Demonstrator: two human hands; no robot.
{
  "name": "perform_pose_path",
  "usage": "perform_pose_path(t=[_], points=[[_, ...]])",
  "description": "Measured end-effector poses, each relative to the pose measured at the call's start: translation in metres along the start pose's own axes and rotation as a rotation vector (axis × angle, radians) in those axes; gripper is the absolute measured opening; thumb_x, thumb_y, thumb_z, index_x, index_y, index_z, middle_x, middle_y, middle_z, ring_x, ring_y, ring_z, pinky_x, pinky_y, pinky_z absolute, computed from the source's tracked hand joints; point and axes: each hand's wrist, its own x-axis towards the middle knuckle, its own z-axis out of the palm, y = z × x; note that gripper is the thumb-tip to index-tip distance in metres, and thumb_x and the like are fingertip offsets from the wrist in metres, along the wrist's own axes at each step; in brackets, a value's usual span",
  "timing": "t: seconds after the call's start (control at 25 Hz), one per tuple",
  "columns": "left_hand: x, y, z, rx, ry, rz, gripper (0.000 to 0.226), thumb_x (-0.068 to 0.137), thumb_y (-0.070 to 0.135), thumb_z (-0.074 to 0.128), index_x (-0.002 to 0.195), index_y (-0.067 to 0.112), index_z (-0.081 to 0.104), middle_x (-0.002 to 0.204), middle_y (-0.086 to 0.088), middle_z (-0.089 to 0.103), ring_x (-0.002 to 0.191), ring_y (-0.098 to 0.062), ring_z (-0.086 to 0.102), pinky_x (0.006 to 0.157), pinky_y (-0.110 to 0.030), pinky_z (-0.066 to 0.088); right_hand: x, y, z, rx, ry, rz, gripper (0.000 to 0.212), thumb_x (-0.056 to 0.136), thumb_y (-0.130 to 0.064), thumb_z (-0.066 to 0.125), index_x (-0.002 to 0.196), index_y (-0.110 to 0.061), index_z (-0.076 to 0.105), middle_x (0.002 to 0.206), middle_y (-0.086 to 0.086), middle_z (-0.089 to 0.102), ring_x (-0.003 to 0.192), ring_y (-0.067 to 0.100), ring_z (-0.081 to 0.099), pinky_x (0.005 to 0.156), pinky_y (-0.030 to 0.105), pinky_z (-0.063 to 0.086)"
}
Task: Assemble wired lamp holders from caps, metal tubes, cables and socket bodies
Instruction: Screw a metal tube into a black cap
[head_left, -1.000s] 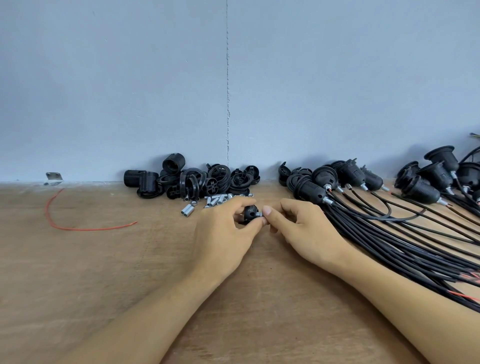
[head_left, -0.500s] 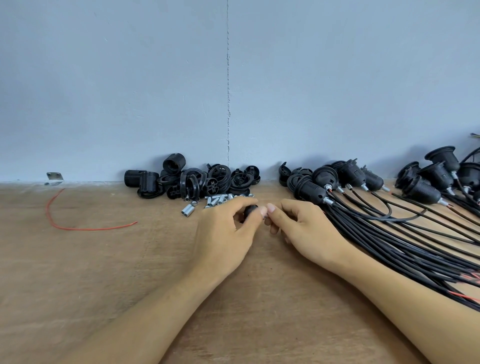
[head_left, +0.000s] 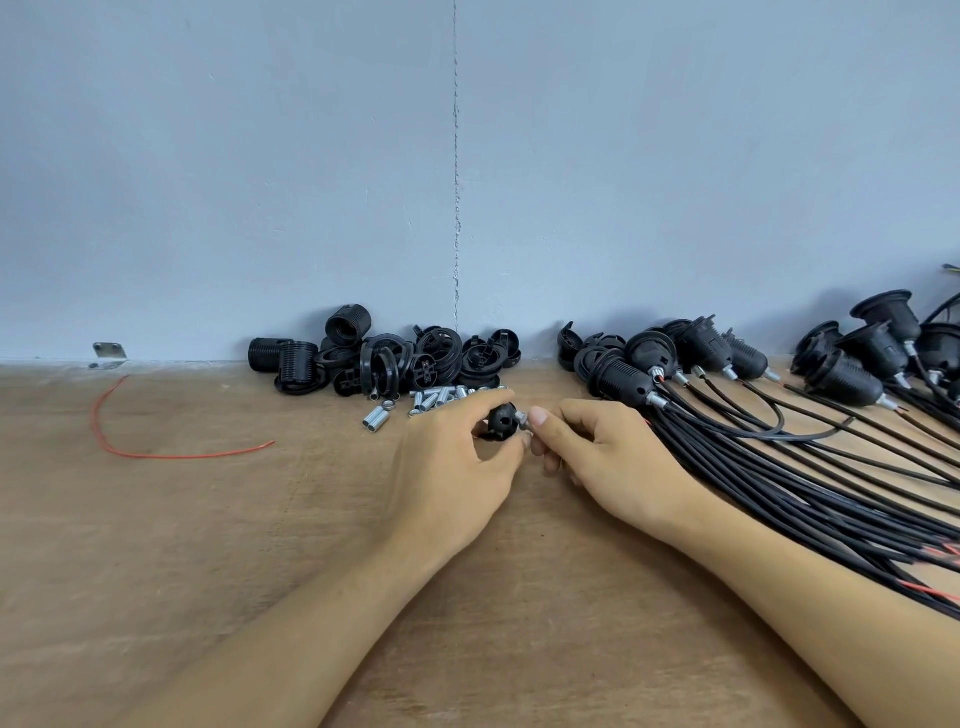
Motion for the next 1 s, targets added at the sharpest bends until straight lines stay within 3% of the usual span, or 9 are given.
perform_pose_path(t=[0.12,0.24,0.36,0.48,0.6,0.72,0.88,1.0], points=[[0.002,-0.001,-0.001,0.007,0.002,-0.011,0.048,0.072,0.051,0.072,0.118,0.039,0.071,0.102,0.026,0.073,0.094,0.009,0.066,0.084,-0.023,0.054,0.002,-0.001,-0.003,0.105,-0.063,0.063,0.043,0.101,-0.039,0.054,0.062,-0.027,0.066,0.058,-0.004,0.061,0.049,0.004,0.047,0.054,0.016,0.040],[0.000,-0.002,-0.002,-0.004,-0.016,-0.019,0.056,0.070,0.054,0.078,0.124,0.041,0.068,0.111,0.027,0.072,0.100,0.012,0.064,0.085,-0.016,0.050,0.006,-0.002,-0.010,0.280,-0.164,0.163,0.044,0.102,-0.037,0.054,0.062,-0.022,0.065,0.058,-0.003,0.056,0.048,0.009,0.044,0.050,0.016,0.038],[0.001,-0.002,-0.003,-0.041,0.010,-0.026,0.043,0.076,0.048,0.082,0.117,0.040,0.072,0.097,0.041,0.066,0.097,0.014,0.063,0.078,-0.006,0.046,0.009,0.000,-0.016,0.335,-0.249,0.180,0.041,0.102,-0.033,0.054,0.067,-0.013,0.061,0.057,0.000,0.053,0.045,0.011,0.040,0.047,0.016,0.037],[0.005,-0.003,-0.005,-0.086,0.073,-0.039,0.021,0.088,0.043,0.074,0.107,0.035,0.076,0.094,0.039,0.067,0.088,0.011,0.066,0.075,-0.007,0.047,0.010,0.002,-0.016,0.306,-0.273,0.184,0.039,0.101,-0.032,0.056,0.069,-0.011,0.061,0.056,-0.002,0.054,0.045,0.010,0.040,0.047,0.016,0.038],[0.002,0.001,-0.004,-0.056,0.020,-0.028,0.035,0.080,0.051,0.075,0.113,0.038,0.073,0.096,0.043,0.065,0.095,0.017,0.062,0.079,0.001,0.040,0.011,0.003,-0.014,0.295,-0.270,0.180,0.040,0.101,-0.034,0.056,0.068,-0.013,0.062,0.056,-0.004,0.054,0.046,0.010,0.041,0.048,0.018,0.038],[0.000,0.004,-0.005,-0.025,-0.016,-0.022,0.047,0.072,0.062,0.069,0.116,0.044,0.070,0.100,0.036,0.069,0.098,0.016,0.061,0.081,-0.002,0.043,0.010,0.003,-0.015,0.303,-0.263,0.176,0.040,0.101,-0.034,0.056,0.068,-0.014,0.063,0.057,-0.003,0.054,0.047,0.010,0.042,0.049,0.018,0.038],[0.003,0.001,-0.007,-0.080,0.069,-0.039,0.009,0.093,0.039,0.069,0.099,0.040,0.074,0.087,0.028,0.071,0.078,-0.002,0.069,0.073,-0.013,0.050,0.010,0.003,-0.015,0.286,-0.269,0.177,0.040,0.101,-0.035,0.056,0.067,-0.014,0.063,0.057,-0.004,0.055,0.048,0.011,0.042,0.049,0.018,0.040],[0.001,0.004,-0.006,-0.025,0.019,-0.038,0.025,0.085,0.040,0.067,0.109,0.038,0.074,0.086,0.035,0.069,0.089,0.011,0.065,0.079,-0.001,0.042,0.010,0.003,-0.015,0.286,-0.259,0.169,0.041,0.102,-0.035,0.055,0.067,-0.015,0.063,0.057,-0.004,0.055,0.048,0.010,0.042,0.050,0.018,0.039]])
